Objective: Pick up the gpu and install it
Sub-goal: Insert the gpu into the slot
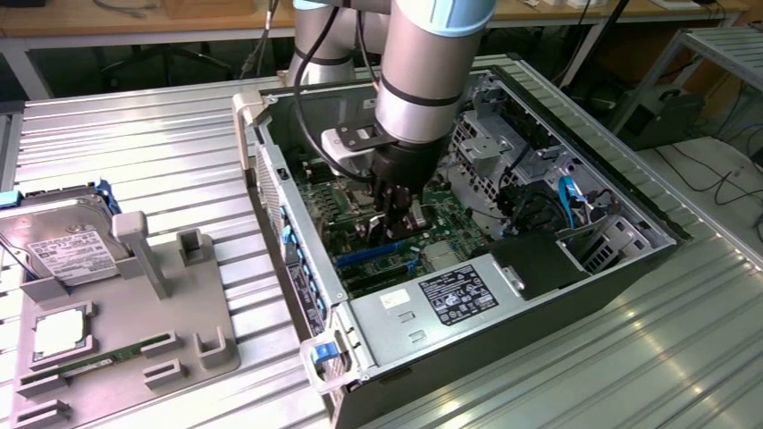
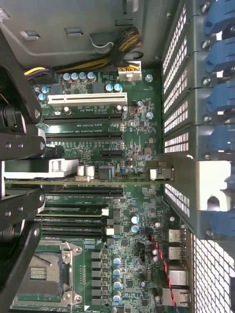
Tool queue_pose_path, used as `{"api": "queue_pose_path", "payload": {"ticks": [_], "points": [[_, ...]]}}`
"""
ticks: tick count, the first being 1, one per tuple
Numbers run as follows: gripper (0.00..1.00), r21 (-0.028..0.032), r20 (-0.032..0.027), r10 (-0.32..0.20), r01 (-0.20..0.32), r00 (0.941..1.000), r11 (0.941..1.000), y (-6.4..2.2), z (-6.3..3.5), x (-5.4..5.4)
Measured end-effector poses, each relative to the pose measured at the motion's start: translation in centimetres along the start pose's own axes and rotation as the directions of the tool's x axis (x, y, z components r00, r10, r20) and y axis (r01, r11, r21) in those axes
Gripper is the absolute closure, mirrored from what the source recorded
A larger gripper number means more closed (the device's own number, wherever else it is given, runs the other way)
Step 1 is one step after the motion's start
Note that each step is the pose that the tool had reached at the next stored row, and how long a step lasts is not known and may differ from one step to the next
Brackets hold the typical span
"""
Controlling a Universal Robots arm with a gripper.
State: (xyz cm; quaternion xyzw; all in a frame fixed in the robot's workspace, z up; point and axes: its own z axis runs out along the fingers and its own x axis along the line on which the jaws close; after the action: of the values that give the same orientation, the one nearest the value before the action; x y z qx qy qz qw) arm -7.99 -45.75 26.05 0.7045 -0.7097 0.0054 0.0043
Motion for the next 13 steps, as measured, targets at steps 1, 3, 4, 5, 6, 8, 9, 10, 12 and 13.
{"api": "queue_pose_path", "payload": {"ticks": [1, 3, 4, 5, 6, 8, 9, 10, 12, 13], "points": [[0.72, -0.0002, -0.0003, 0.000, 0.000, 1.0000, 1.0000, 0.05, 0.01, 0.03], [0.72, -0.0001, -0.0003, 0.000, 0.000, 1.0000, 1.0000, 0.09, 0.05, 0.19], [0.72, -0.0001, -0.0002, 0.000, 0.000, 1.0000, 1.0000, 0.12, 0.09, 0.23], [0.72, -0.0001, -0.0001, 0.000, 0.000, 1.0000, 1.0000, 0.17, 0.12, 0.23], [0.72, -0.0001, -0.0002, 0.000, 0.000, 1.0000, 1.0000, 0.24, 0.16, 0.24], [0.72, -0.0001, -0.0002, 0.000, 0.000, 1.0000, 1.0000, 0.36, 0.22, 0.24], [0.72, -0.0001, -0.0003, 0.000, 0.000, 1.0000, 1.0000, 0.40, 0.25, 0.24], [0.72, -0.0001, -0.0002, 0.000, 0.000, 1.0000, 1.0000, 0.43, 0.29, 0.23], [0.72, -0.0001, -0.0003, 0.000, 0.000, 1.0000, 1.0000, 0.51, 0.37, 0.23], [0.72, -0.0001, -0.0002, 0.000, 0.000, 1.0000, 1.0000, 0.55, 0.42, 0.23]]}}
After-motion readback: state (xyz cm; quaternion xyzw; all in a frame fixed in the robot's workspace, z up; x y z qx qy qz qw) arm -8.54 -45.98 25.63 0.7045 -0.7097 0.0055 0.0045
